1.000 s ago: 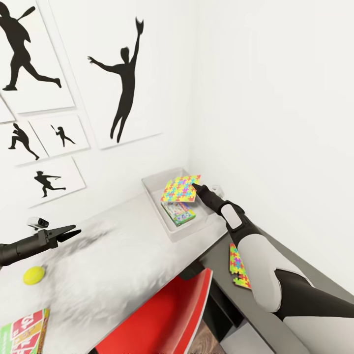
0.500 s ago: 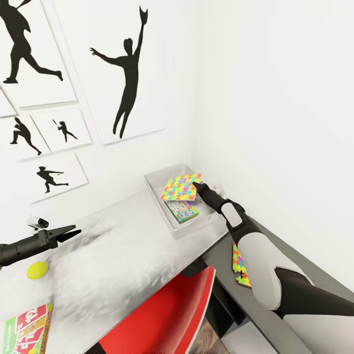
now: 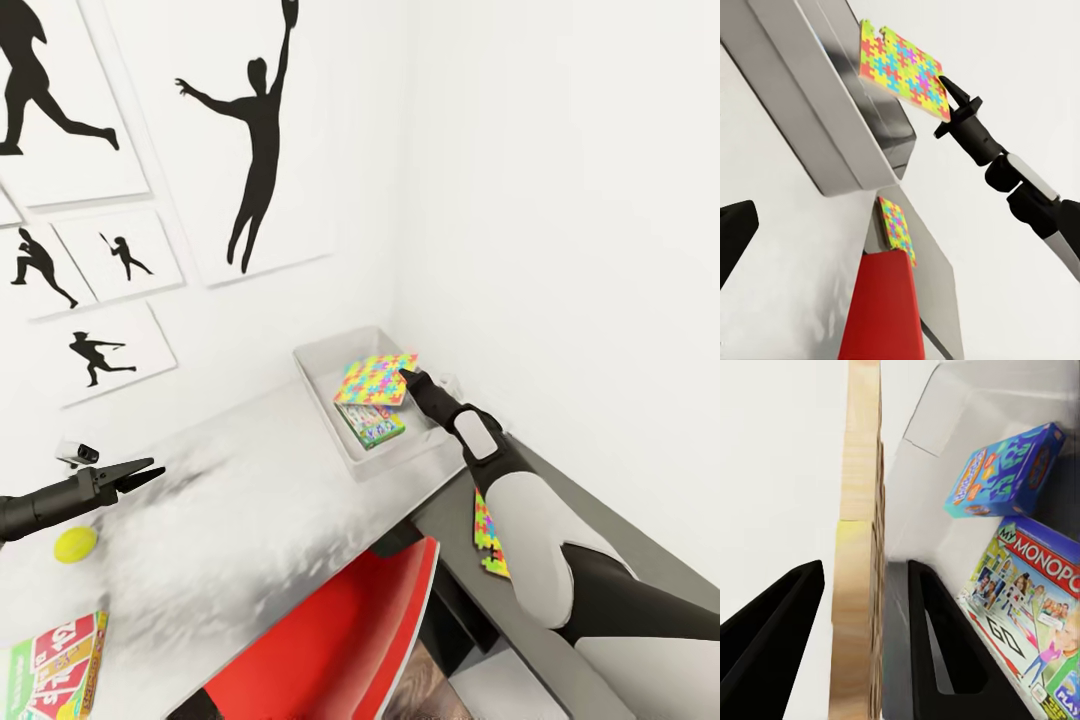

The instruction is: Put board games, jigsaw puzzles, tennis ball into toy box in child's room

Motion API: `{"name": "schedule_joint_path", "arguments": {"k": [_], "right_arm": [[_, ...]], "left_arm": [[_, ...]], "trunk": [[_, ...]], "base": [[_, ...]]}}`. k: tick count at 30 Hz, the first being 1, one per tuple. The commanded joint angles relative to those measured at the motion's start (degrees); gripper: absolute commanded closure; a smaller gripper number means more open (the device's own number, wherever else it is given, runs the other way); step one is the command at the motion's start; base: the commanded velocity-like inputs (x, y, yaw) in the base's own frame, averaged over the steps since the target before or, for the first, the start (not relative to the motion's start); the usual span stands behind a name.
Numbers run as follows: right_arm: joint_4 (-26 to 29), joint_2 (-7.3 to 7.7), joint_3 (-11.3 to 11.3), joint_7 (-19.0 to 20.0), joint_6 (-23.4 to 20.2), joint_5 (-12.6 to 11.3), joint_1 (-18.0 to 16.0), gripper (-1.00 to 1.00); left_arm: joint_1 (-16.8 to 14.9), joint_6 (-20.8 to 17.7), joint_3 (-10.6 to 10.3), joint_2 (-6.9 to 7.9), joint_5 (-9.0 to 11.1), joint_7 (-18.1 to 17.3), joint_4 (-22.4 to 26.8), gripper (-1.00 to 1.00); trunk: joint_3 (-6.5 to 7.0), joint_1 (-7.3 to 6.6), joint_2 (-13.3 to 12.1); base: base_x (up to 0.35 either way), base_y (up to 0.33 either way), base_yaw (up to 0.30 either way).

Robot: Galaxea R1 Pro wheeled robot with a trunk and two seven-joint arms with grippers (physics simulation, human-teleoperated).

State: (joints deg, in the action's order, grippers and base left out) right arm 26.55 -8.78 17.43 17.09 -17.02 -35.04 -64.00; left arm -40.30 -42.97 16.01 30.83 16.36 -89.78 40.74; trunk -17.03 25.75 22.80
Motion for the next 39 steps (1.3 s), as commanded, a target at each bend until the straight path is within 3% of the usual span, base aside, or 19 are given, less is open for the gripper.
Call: {"name": "schedule_joint_path", "arguments": {"k": [1,9,39], "right_arm": [[0.8,-0.08,0.5,-0.4,-0.5,-0.4,-0.1,1.0],[4.7,-0.1,0.4,-3.7,-0.8,-0.5,0.0,1.0],[5.5,-0.26,0.2,-4.6,-0.7,-0.7,0.1,1.0]], "left_arm": [[0.0,-0.6,0.0,0.02,0.0,-0.2,0.0,-1.0],[0.0,-0.6,0.0,0.02,0.0,-0.2,0.0,-1.0],[0.0,-0.5,0.0,0.02,0.0,-0.2,0.0,-1.0]], "trunk": [[-0.2,0.03,0.1],[-0.96,0.03,0.1],[-3.57,0.03,0.1]], "base": [[0.0,0.0,0.0],[0.0,0.0,0.0],[0.0,0.0,0.0]]}}
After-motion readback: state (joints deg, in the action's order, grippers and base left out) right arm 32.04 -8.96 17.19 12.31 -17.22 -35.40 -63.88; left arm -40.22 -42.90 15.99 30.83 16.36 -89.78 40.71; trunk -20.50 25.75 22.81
